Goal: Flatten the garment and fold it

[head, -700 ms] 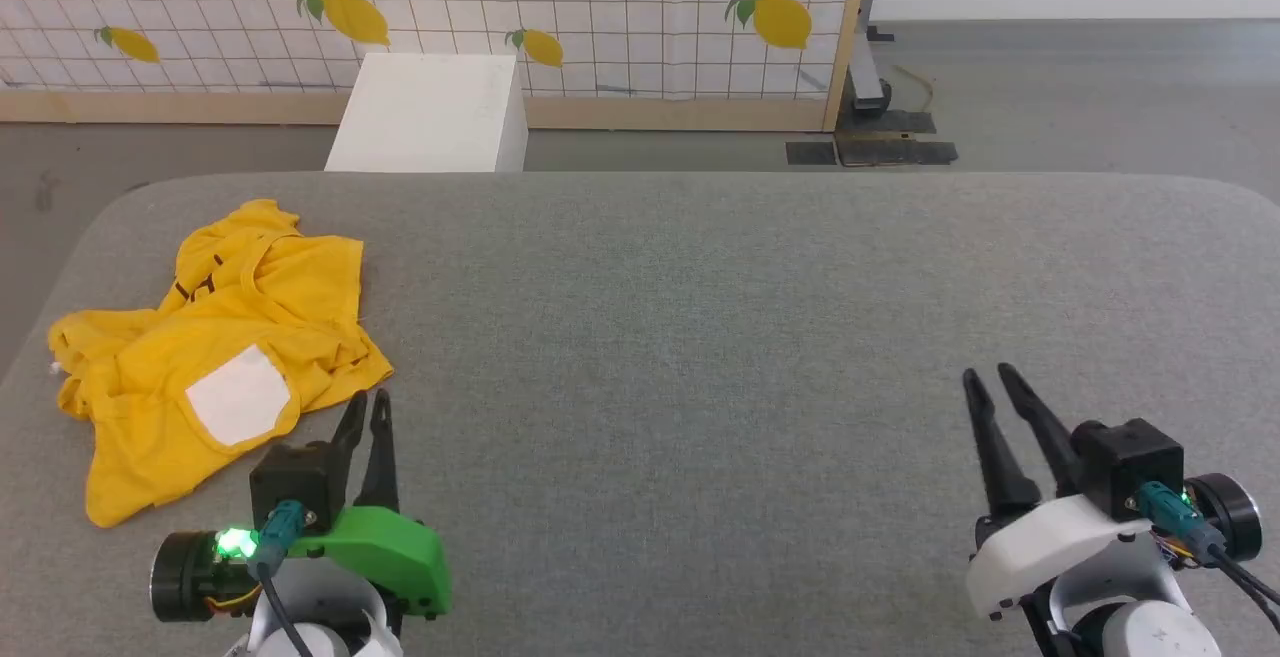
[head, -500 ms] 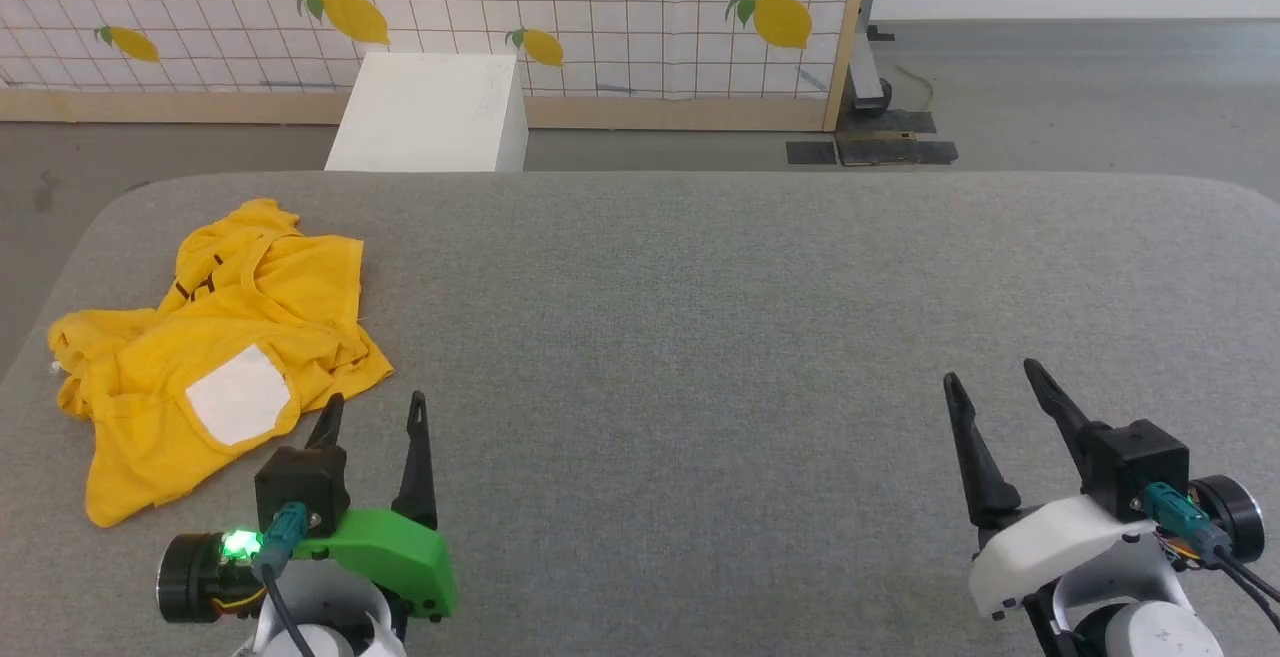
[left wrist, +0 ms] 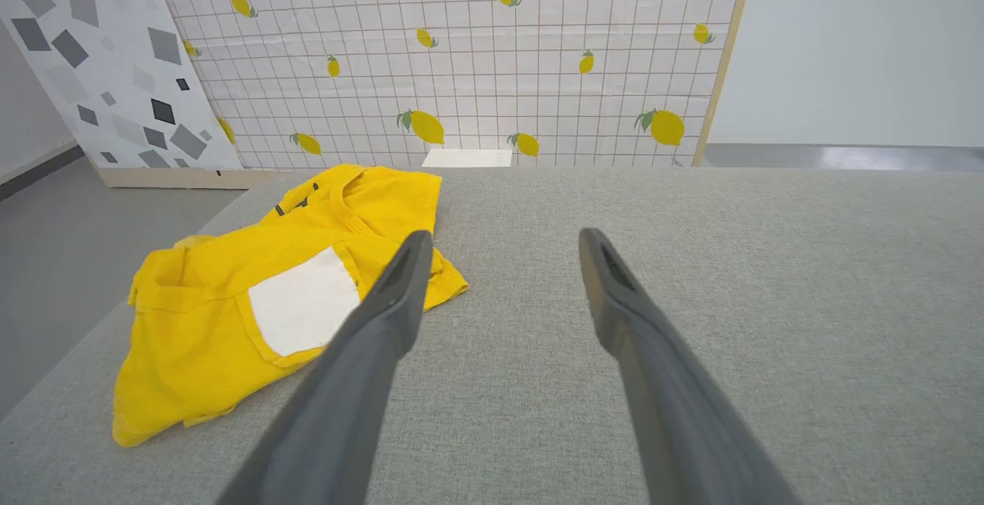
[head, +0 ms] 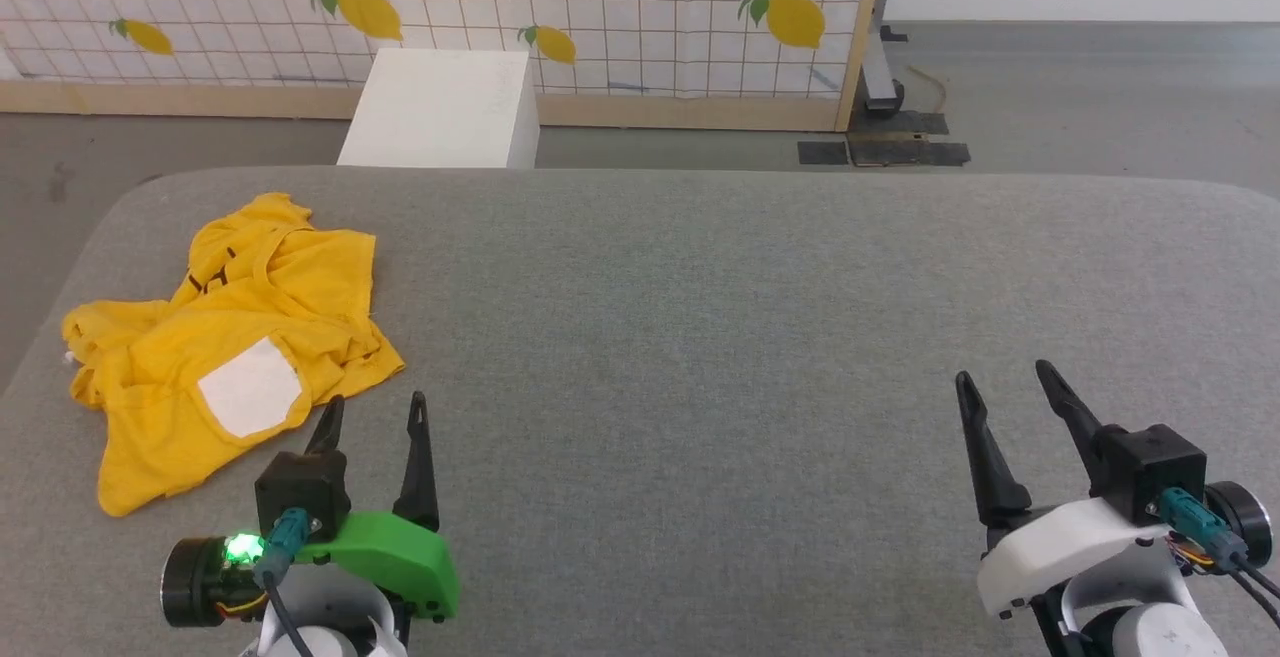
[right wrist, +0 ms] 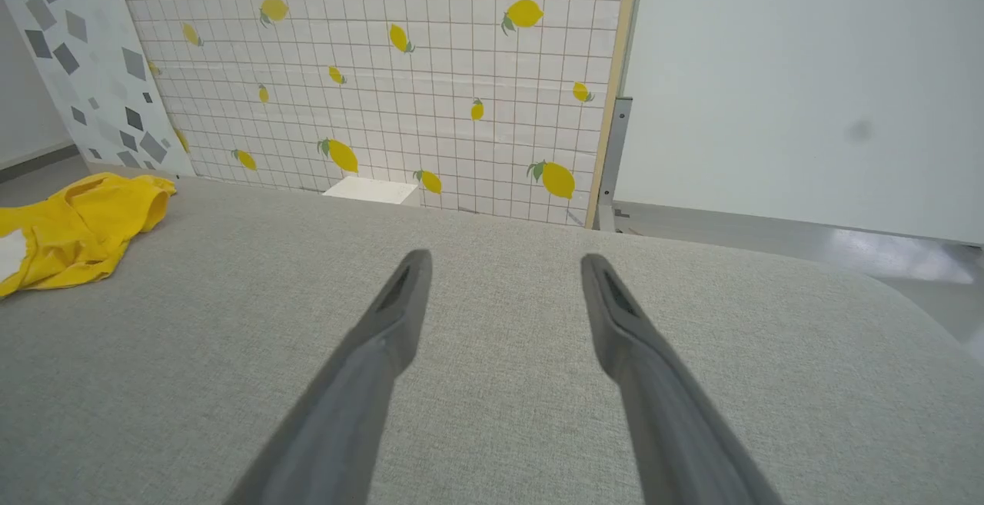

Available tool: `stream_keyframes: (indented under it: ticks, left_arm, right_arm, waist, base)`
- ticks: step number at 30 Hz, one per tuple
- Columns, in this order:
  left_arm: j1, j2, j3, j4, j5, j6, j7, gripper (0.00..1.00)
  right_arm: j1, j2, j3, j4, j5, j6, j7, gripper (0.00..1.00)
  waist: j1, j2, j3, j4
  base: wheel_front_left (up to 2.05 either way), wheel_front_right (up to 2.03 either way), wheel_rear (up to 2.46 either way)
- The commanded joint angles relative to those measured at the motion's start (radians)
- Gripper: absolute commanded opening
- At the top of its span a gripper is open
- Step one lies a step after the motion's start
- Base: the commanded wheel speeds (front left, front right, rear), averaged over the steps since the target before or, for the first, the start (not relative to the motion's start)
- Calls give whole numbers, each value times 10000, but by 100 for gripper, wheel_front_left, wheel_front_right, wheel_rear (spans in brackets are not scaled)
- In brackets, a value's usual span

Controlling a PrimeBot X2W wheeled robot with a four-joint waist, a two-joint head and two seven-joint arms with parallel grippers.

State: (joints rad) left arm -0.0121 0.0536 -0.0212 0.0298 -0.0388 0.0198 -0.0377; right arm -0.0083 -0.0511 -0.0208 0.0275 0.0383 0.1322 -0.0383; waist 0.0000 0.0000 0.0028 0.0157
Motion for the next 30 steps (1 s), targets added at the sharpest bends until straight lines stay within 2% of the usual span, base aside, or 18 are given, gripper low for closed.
stream_keyframes:
  ticks: [1, 15, 30]
  left_arm:
    - [-97, -6, -3, 56, -119, 71, -121, 100]
    - [-37, -10, 18, 155, -279, 235, -404, 100]
    - [13, -14, -99, 326, -493, 416, -718, 100]
  right_arm:
    - [57, 3, -35, 64, 118, -3, -128, 100]
    - [101, 4, -147, 226, 310, -4, -409, 100]
    - [151, 5, -119, 451, 515, -6, -721, 100]
  waist:
    - [0, 0, 0, 84]
    - [0, 0, -24, 846]
    - [0, 0, -45, 1994]
  base:
    - [0, 0, 0]
    - [0, 0, 0]
    - [0, 0, 0]
